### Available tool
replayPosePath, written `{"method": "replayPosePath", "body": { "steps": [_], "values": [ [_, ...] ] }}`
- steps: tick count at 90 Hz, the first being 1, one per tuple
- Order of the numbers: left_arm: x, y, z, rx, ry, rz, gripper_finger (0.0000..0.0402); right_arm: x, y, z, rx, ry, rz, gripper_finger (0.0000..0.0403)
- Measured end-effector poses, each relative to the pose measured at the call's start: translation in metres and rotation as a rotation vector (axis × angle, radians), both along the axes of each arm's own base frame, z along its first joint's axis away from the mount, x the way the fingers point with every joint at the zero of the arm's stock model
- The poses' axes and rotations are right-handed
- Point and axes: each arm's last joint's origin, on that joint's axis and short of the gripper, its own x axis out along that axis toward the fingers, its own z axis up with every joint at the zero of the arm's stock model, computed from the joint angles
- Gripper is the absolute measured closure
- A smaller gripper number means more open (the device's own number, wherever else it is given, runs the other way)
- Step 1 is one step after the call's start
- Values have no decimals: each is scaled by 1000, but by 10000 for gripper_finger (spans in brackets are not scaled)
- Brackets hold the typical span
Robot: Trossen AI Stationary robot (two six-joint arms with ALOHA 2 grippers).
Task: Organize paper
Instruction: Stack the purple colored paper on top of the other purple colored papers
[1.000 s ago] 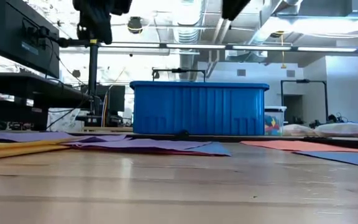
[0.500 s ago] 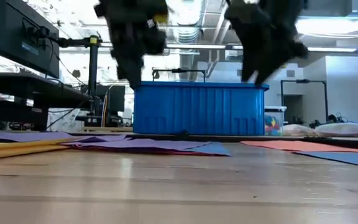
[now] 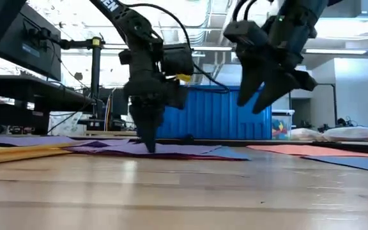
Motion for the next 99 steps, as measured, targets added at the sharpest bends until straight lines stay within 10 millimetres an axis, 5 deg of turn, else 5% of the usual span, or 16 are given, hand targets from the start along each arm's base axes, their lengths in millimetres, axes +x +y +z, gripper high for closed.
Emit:
{"method": "replayPosePath", "body": {
  "steps": [25, 45, 59, 82, 99],
  "values": [
    [18, 9, 12, -120, -156, 211, 402, 1, -11, 0, -4, 12, -34, 243],
    [2, 4, 64, -54, -134, 93, 402, 5, -29, 0, 69, -19, -161, 243],
    [-16, 11, 79, 136, -70, 63, 402, 18, -61, 2, 146, -99, -164, 243],
    [-28, 41, 55, 178, -65, 39, 402, 24, -111, -20, 199, -49, -239, 243],
    [-39, 51, 31, 173, -82, 43, 402, 32, -116, -40, 275, -32, -272, 243]
  ]
}}
